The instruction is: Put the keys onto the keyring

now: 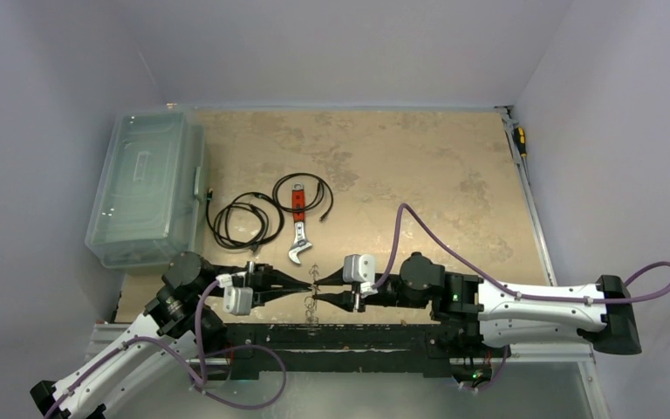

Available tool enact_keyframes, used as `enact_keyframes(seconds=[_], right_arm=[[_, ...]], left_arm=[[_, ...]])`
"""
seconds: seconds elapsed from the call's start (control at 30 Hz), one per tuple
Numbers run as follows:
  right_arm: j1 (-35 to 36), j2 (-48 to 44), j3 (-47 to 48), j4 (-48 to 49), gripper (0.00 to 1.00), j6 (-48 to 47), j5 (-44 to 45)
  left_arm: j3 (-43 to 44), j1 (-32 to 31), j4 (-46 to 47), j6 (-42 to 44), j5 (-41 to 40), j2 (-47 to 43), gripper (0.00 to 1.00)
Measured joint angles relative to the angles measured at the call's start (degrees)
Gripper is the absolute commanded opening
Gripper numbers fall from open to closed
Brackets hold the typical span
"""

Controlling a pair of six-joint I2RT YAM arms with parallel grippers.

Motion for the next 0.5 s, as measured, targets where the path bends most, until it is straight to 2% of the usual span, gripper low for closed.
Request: enact_keyframes(seconds=[0.23,0.5], right_arm=[[0.0,0.61,0.0,0.96,0.27,0.09,0.33],[0.0,0.37,0.0,1.25,0.19,0.02,1.09]], left_arm=[[0.0,0.02,0.07,0.0,-0.02,-0.04,0.0],[0.0,0.02,0.0,0.0,-0.37,-0.09,0.0]])
